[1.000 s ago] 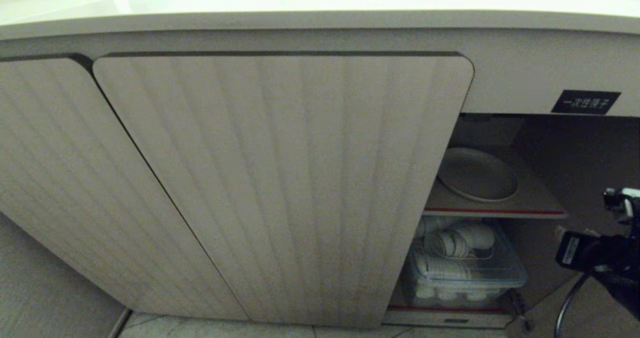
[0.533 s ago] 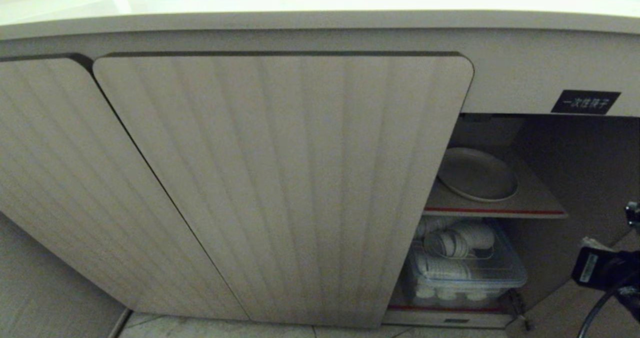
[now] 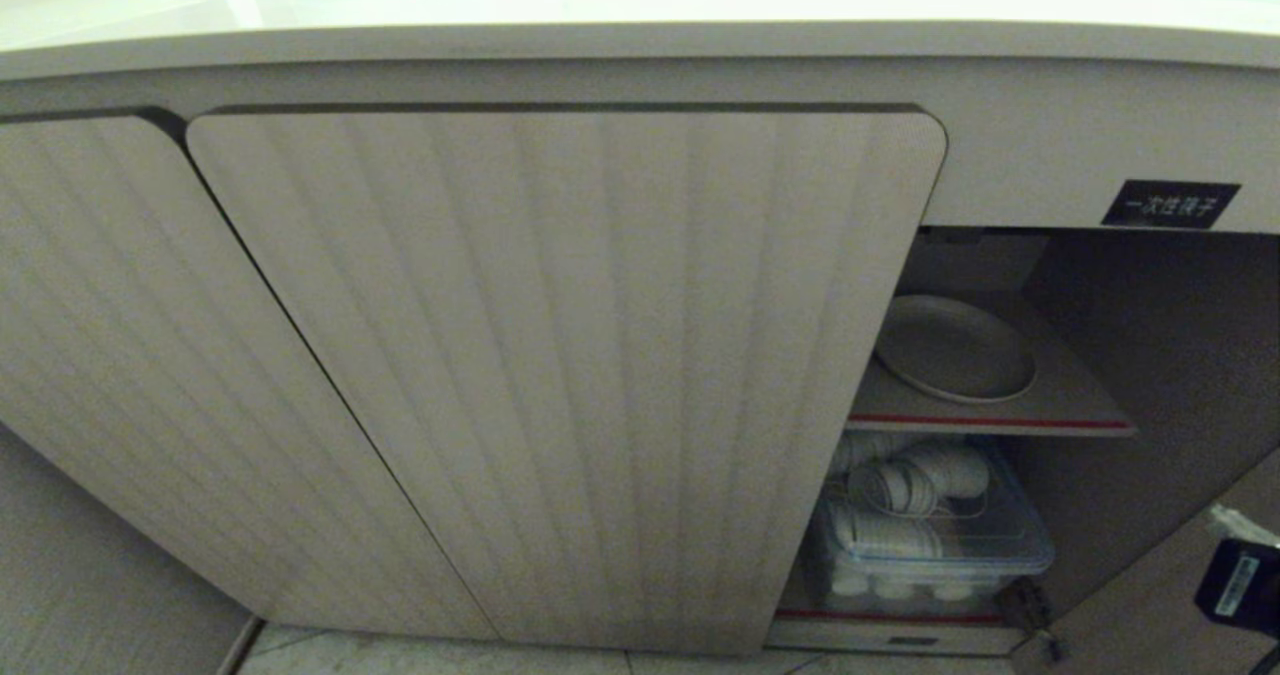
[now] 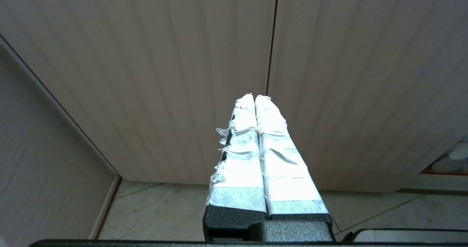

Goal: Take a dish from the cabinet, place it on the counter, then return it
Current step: Close the cabinet door

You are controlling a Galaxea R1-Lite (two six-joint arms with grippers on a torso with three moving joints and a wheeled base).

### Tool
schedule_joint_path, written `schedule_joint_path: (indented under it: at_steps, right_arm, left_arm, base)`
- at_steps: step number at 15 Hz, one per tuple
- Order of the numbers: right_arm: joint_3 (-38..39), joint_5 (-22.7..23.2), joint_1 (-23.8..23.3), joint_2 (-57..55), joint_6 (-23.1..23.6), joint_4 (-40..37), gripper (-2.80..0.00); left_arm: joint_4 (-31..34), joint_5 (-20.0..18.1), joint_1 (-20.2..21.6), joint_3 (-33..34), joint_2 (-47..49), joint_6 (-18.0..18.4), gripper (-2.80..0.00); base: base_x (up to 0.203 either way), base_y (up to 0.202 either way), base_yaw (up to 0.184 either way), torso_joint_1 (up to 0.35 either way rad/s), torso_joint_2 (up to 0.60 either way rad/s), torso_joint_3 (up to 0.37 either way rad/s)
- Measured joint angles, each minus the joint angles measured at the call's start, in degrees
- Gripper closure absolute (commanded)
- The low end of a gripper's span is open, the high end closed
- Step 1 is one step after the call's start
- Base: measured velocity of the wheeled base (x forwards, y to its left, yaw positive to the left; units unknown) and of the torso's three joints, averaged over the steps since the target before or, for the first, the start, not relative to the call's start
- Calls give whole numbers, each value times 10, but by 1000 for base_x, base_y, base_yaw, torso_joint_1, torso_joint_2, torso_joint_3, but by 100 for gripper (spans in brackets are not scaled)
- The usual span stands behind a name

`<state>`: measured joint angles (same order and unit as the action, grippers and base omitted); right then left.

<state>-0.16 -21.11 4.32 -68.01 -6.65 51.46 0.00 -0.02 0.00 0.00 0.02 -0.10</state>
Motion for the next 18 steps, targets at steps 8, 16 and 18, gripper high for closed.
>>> schedule_joint_path:
  at_steps: [8, 16, 18]
  right_arm:
    - [2, 111, -36, 202, 94, -207, 0]
    - [2, 163, -19, 473, 132, -442, 0]
    - [2, 180, -18, 513, 131, -471, 0]
  left_arm:
    - [0, 0, 0, 0, 0, 0, 0]
    - [0, 0, 0, 0, 0, 0, 0]
    - [0, 0, 0, 0, 0, 0, 0]
  base:
    - [0, 0, 0, 0, 0, 0]
    - [0, 0, 0, 0, 0, 0]
    - [0, 0, 0, 0, 0, 0]
